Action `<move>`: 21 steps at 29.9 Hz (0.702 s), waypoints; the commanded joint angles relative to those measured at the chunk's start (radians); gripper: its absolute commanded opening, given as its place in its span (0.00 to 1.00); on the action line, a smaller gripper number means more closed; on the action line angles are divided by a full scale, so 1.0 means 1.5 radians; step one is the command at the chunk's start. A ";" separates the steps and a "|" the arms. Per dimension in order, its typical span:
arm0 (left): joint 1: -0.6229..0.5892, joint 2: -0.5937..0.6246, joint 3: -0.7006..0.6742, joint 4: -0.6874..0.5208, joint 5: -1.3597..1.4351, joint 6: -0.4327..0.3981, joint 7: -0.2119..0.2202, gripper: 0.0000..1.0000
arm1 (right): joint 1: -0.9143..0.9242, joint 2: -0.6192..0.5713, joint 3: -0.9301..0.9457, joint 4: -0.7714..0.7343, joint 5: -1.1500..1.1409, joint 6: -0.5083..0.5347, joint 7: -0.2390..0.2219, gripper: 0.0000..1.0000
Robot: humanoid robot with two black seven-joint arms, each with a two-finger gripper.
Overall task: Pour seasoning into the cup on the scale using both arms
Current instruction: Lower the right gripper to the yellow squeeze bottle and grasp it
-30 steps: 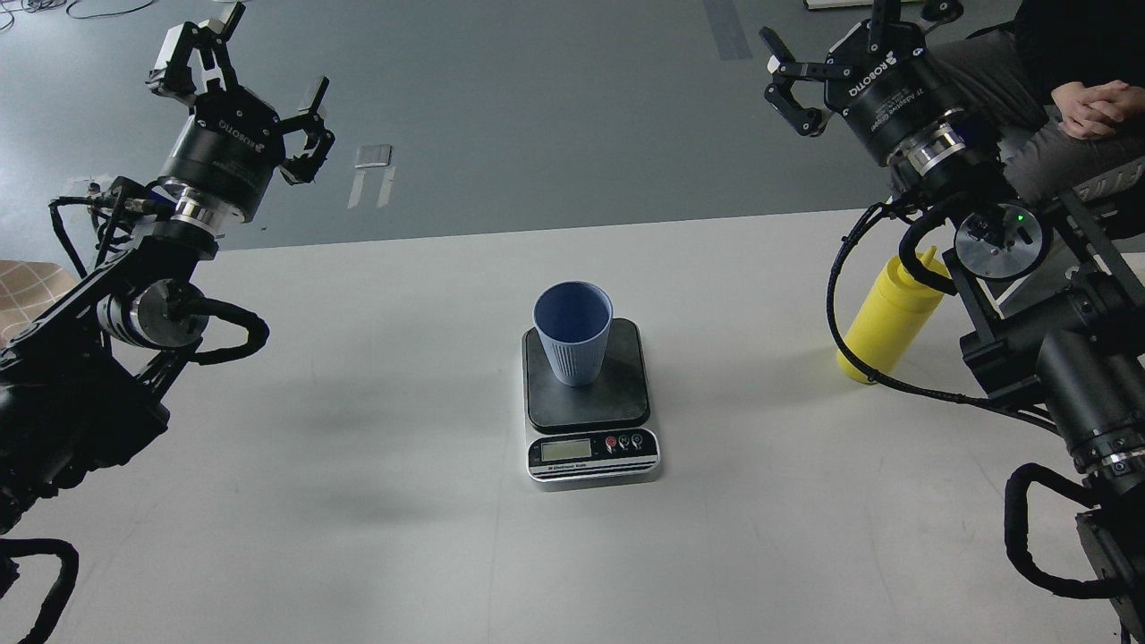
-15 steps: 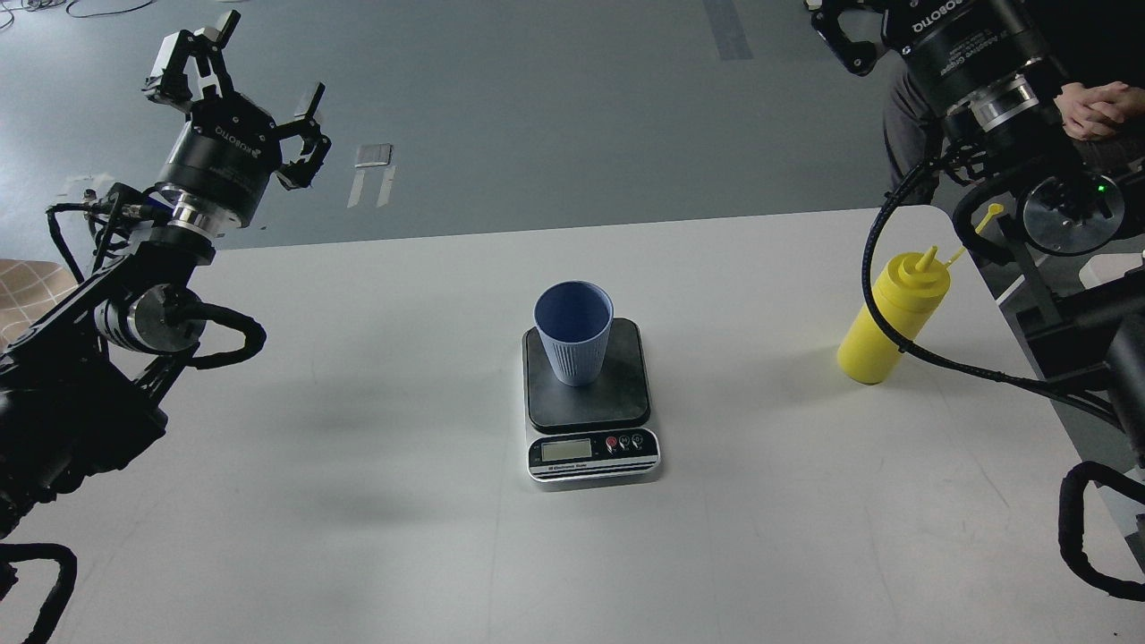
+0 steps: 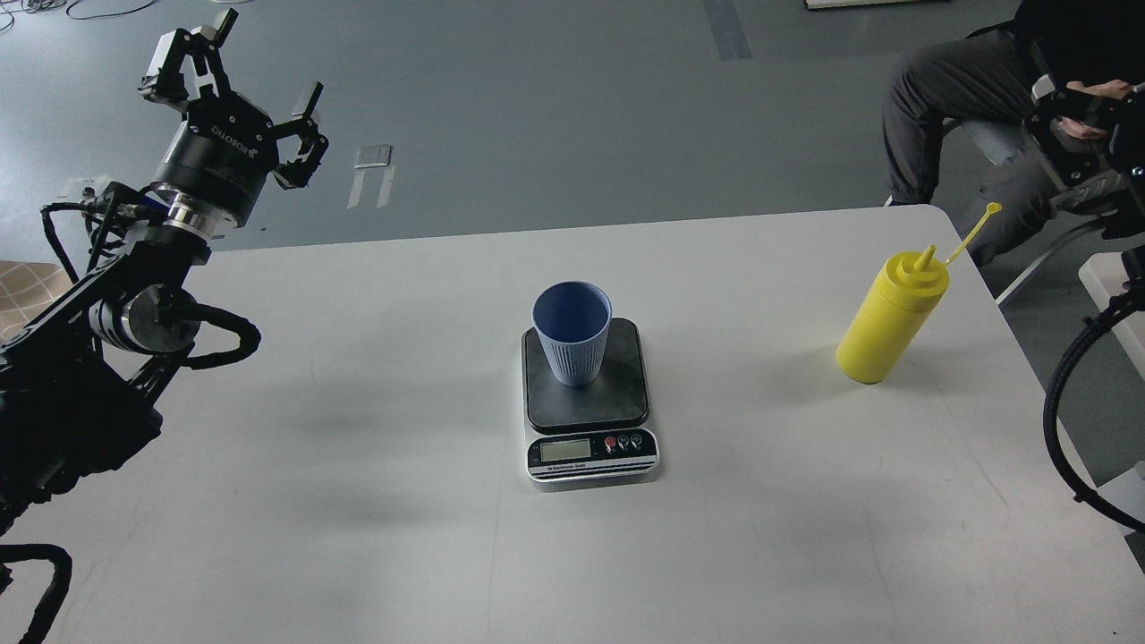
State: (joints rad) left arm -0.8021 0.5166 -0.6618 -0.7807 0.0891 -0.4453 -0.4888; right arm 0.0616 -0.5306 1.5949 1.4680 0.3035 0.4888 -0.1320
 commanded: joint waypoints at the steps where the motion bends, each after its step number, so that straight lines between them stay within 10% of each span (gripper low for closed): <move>1: 0.000 0.000 0.001 0.000 0.001 -0.001 0.000 0.98 | -0.091 0.037 0.009 0.023 0.002 0.000 0.000 1.00; 21: 0.001 0.004 0.007 0.000 0.002 -0.002 0.000 0.98 | -0.247 0.209 -0.014 -0.026 -0.010 0.000 -0.001 1.00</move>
State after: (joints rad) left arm -0.8020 0.5231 -0.6528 -0.7807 0.0915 -0.4480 -0.4888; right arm -0.3091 -0.2414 1.5774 1.4717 0.2893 0.4887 -0.1332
